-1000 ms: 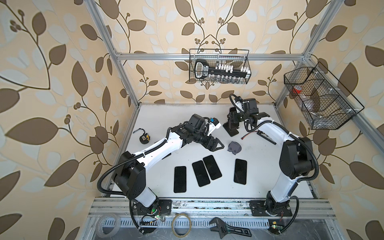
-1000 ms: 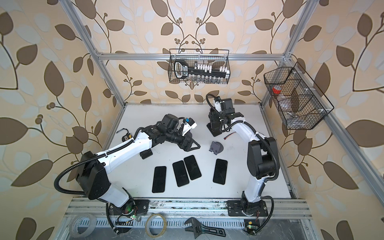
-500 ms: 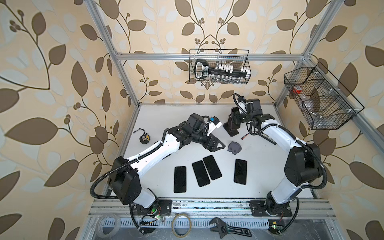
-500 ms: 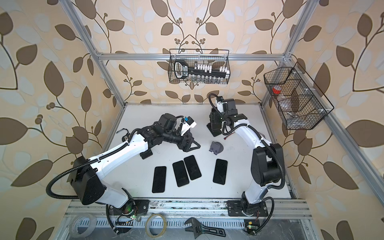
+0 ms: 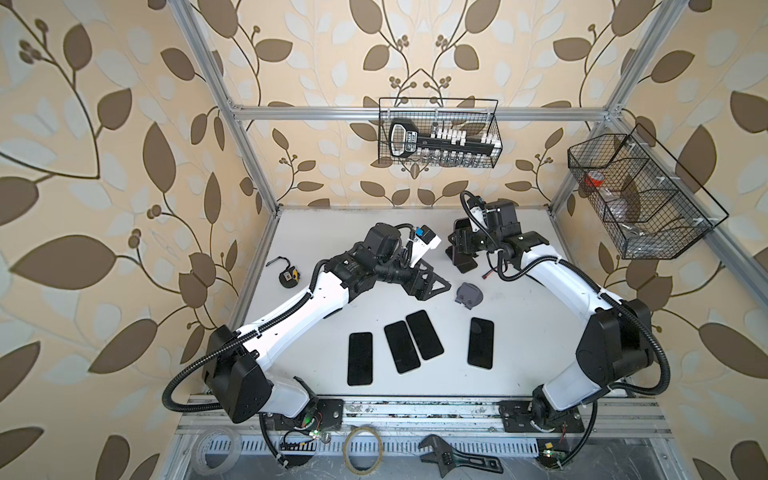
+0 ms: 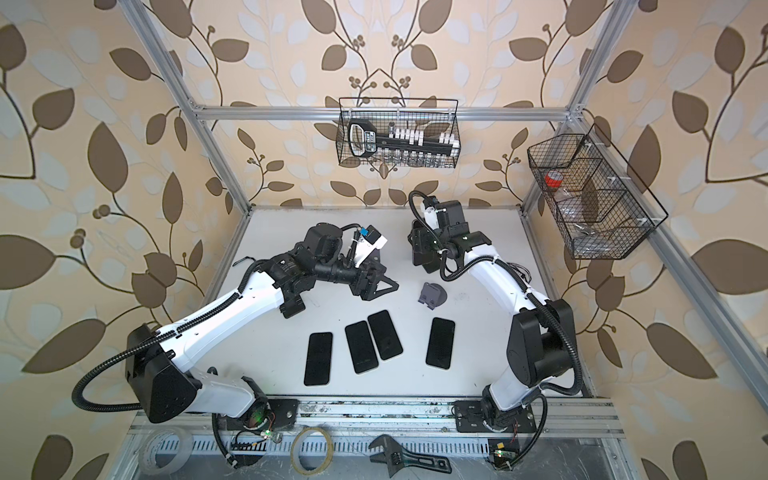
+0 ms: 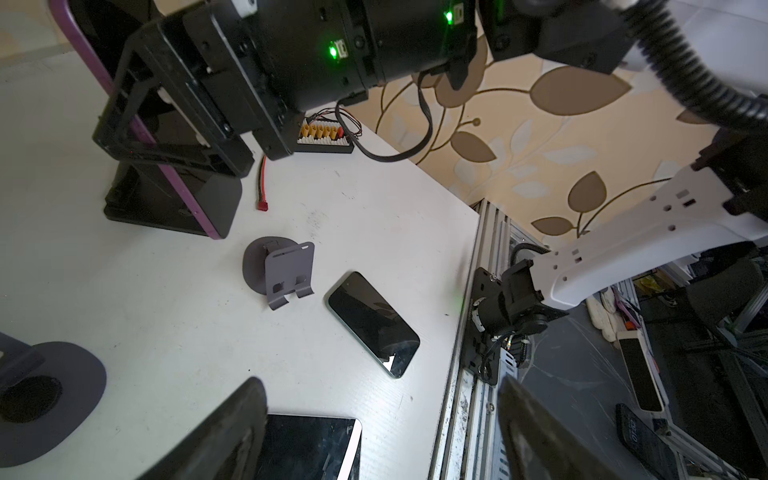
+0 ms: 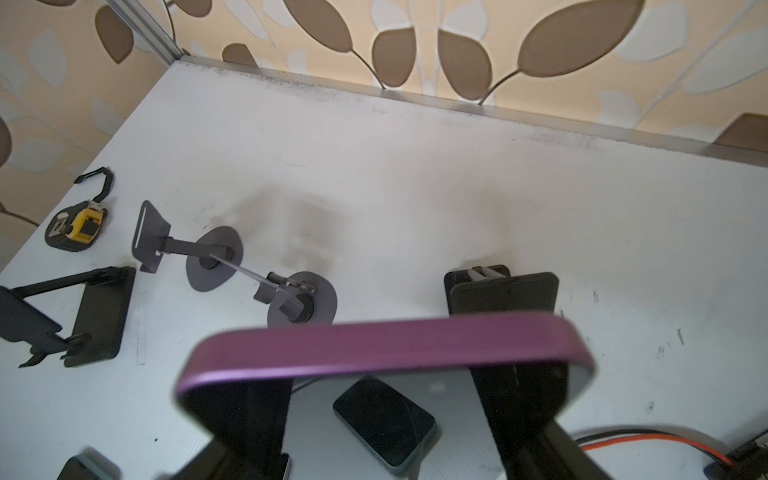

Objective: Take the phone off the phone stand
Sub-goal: 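Lift the purple phone up off the black stand with the right gripper, then carry the purple phone toward the teal phone while the left arm reaches inward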

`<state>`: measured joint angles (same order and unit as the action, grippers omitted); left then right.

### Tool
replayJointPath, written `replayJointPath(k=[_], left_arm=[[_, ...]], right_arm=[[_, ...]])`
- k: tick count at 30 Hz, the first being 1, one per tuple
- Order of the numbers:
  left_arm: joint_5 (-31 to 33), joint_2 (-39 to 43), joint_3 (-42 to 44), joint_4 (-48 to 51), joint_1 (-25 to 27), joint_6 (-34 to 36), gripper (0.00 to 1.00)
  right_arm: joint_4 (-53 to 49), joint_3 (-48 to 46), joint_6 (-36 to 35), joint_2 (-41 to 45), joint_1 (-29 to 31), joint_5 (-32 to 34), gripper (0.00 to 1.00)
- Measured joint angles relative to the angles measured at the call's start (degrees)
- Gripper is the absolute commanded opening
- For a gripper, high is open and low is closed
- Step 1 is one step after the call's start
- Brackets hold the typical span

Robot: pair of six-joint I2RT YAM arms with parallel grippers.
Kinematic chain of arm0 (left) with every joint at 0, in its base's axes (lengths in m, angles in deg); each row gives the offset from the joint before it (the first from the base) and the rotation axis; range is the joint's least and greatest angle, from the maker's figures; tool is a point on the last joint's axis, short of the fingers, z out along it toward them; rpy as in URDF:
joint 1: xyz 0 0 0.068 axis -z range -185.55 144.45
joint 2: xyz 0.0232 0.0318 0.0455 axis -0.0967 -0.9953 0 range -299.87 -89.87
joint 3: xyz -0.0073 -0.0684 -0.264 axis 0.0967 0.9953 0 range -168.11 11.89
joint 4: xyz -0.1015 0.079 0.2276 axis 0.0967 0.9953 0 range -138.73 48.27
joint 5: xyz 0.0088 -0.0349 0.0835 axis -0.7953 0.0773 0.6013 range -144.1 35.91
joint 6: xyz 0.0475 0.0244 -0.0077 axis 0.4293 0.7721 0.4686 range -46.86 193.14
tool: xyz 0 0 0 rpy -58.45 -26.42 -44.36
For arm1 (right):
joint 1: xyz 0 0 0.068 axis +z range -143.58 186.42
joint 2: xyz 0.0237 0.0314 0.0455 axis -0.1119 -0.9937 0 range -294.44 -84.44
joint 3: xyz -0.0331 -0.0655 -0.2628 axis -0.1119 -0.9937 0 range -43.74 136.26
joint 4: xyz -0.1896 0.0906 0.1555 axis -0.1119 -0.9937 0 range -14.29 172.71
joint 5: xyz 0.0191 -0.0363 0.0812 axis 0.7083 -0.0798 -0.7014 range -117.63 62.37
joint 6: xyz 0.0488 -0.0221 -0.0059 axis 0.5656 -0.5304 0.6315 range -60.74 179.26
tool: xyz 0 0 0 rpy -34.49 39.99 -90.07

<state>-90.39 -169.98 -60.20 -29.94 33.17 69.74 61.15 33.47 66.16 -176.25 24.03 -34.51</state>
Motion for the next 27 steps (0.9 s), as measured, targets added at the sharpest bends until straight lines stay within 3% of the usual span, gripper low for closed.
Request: replayJointPath(k=[12,27], left_arm=[[1.8,6.3,6.7,-0.8,0.0,1.4,0.88],[4.0,8.0,7.7,-2.0,0.7,1.4,0.87]], right_arm=[[-5.4,-3.1,3.7,9.7,3.1,-0.2,0.58],[-7.2,-13.5,9.1,19.6,3.9,-0.4,0.56]])
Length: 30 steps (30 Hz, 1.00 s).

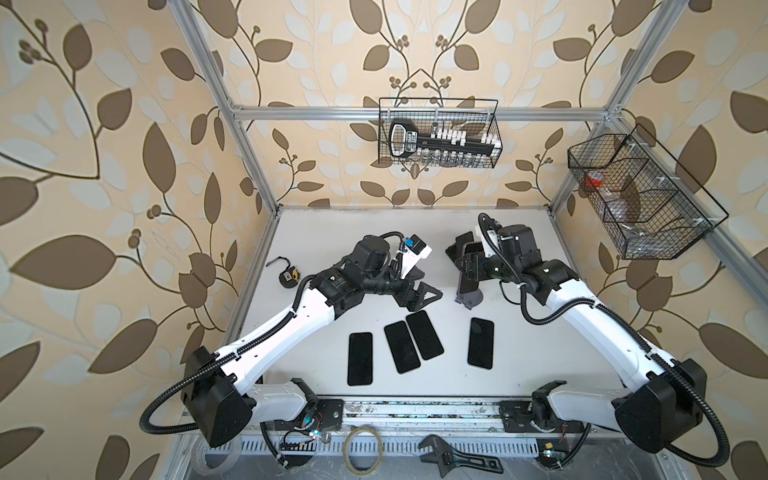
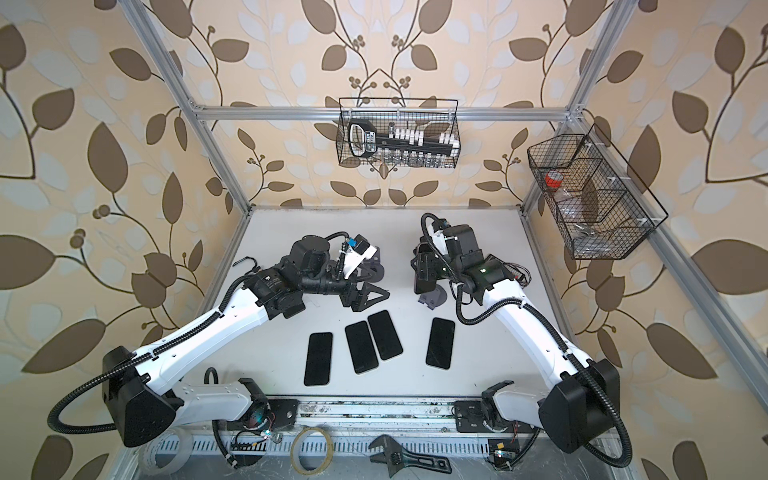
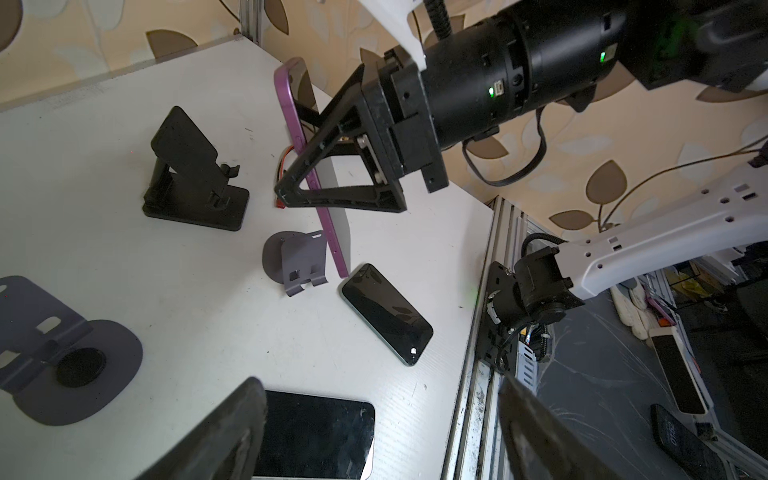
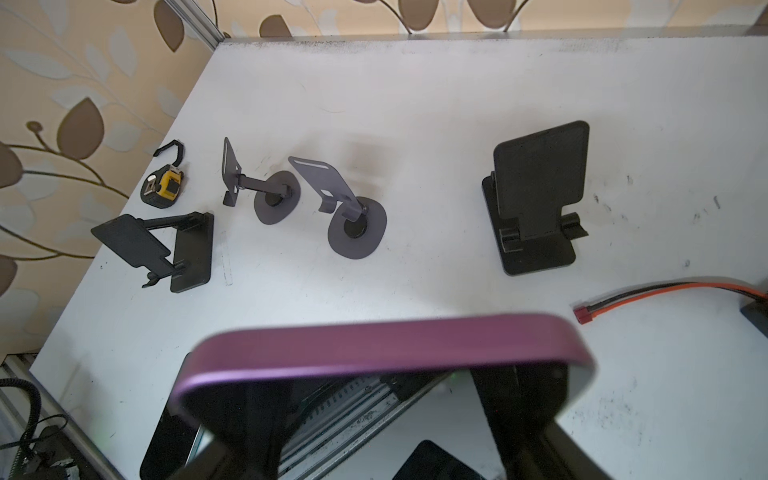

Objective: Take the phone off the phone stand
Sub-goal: 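Carry the purple phone toward the teal phone while the left arm reaches inward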

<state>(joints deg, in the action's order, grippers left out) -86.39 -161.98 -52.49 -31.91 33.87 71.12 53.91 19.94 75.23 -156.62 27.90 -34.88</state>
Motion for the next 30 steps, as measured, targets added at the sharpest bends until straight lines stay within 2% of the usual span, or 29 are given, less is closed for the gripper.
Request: replayJointPath(k=[7,30], left_arm=[[2.8,0.0,0.0,0.1,0.0,-0.1,0.87],[3.9,0.0,0.0,0.1,0.4,-2.4,0.87]], right_arm=[[-0.2,-0.4,1.0,2.2,0.2,0.2,0.56],[-0.7,-1.2,4.2,2.3,0.7,-0.3,0.55]])
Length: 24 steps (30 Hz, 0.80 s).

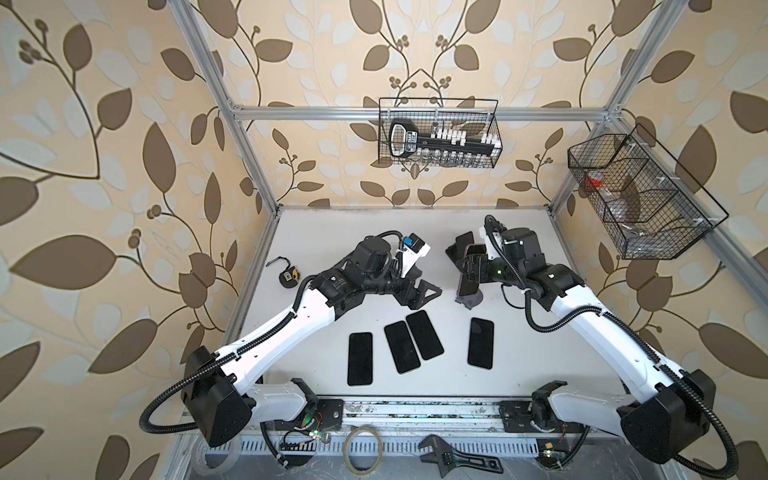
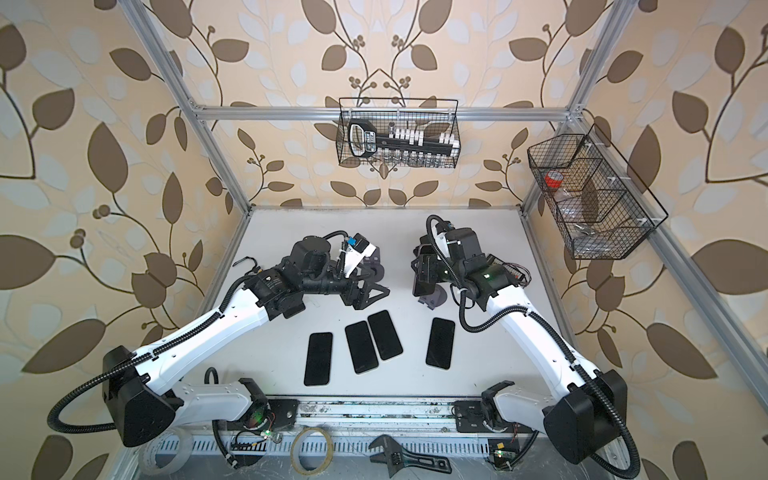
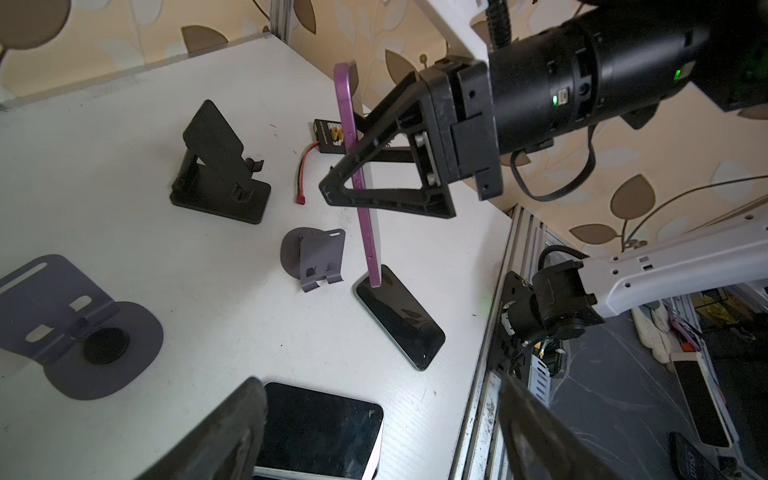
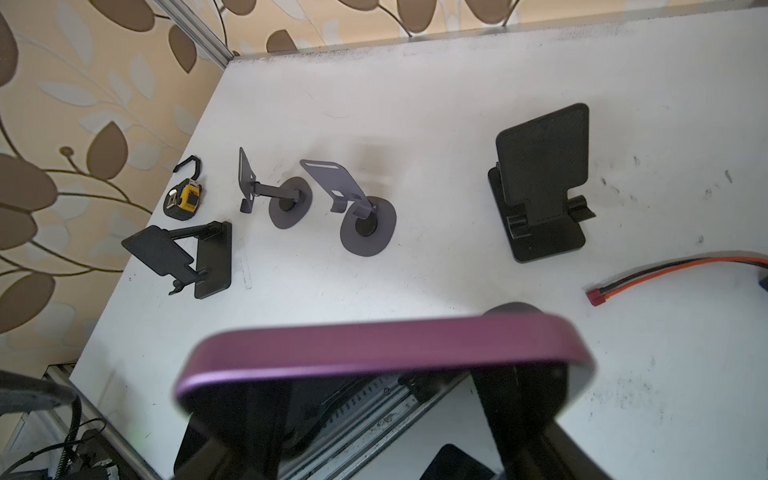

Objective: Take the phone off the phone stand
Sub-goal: 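Carry the purple phone toward the teal phone while the left arm reaches inward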

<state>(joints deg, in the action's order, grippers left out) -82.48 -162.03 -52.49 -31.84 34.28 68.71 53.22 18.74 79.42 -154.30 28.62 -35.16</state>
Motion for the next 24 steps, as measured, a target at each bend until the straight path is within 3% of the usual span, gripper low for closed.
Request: replayJointPath(k=[16,24], left_arm=[[0.0,0.0,1.3,-1.3,1.1,1.1,0.87],[-0.4,8.2,9.7,-3.4,1.1,4.7,0.88]], right_arm=[[-2.0,-3.0,1.9,5.9,0.8,-0.8,0.55],[-3.2,-4.3,2.0,6.7,0.9,-3.2,0.54]])
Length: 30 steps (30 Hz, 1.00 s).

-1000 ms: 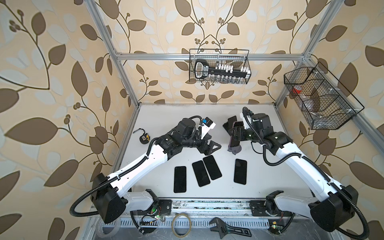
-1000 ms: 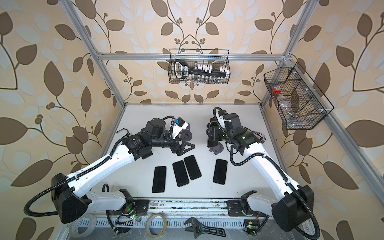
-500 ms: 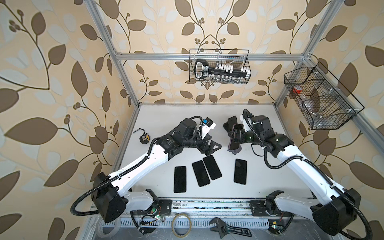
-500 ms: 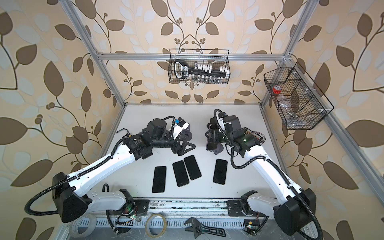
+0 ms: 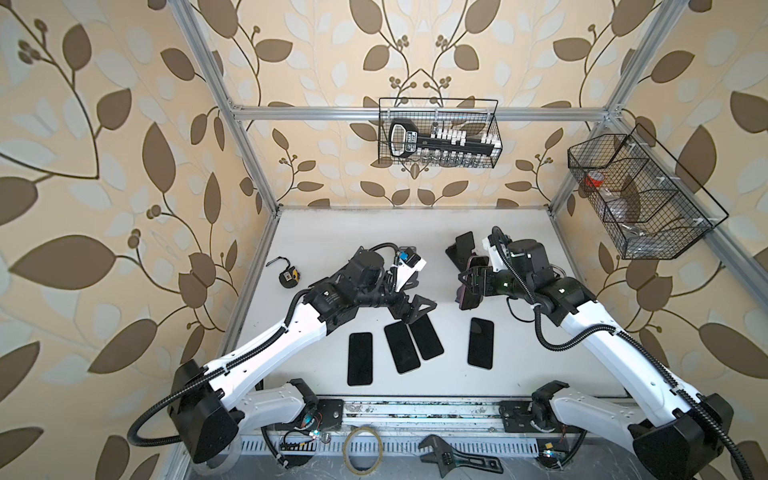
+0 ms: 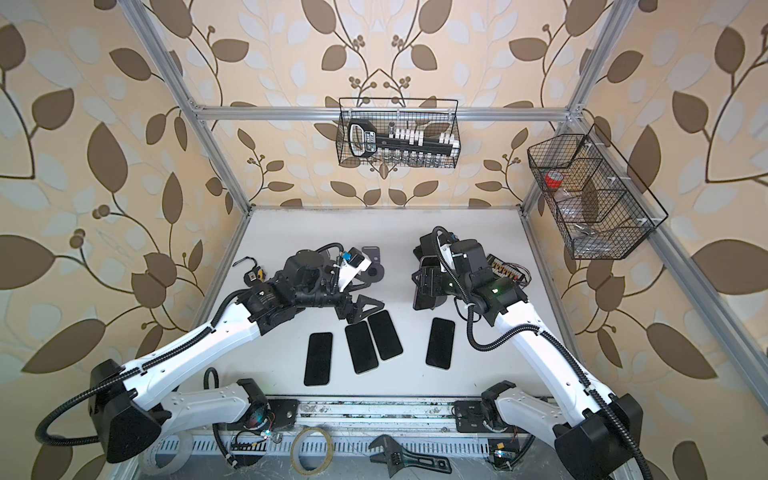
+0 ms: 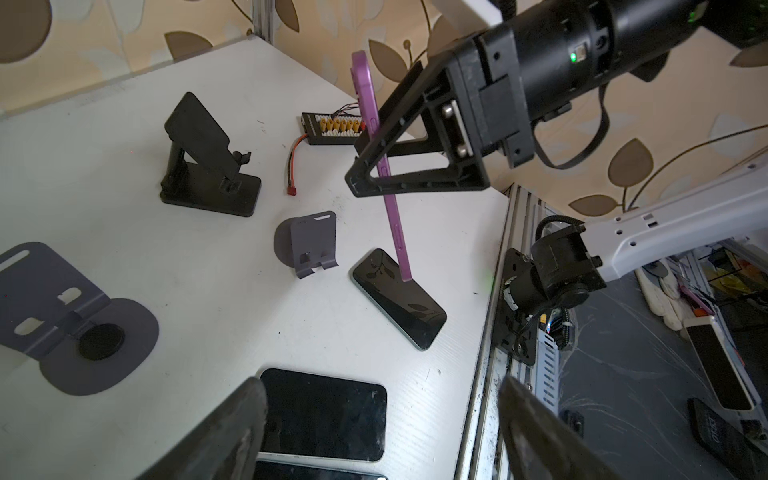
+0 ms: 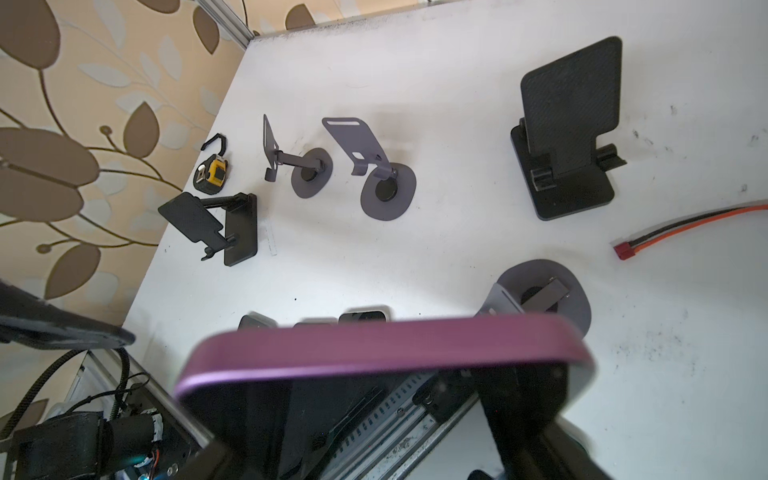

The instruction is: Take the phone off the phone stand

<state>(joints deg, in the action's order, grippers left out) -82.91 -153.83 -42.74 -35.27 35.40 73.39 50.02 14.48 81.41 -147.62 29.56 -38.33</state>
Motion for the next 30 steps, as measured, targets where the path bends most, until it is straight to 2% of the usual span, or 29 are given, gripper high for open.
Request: replayJointPath(k=[7,16,30], left_arm=[[-0.8,8.9,6.9,-1.9,0.0,6.1,0.89],[-0.2,14.4,8.0,-2.9,0.0,8.7,0.89],[1.1,14.1,8.9,-4.2,0.0,8.3,0.89]], right_arm=[[-1.5,-0.1,0.2,0.0,0.0,-0.6,0.54],[-5.3,0.1,2.7,1.0,0.4,-1.3,0.53],[-8.2,-1.9,5.9,6.3,0.5,-0.7,0.52]])
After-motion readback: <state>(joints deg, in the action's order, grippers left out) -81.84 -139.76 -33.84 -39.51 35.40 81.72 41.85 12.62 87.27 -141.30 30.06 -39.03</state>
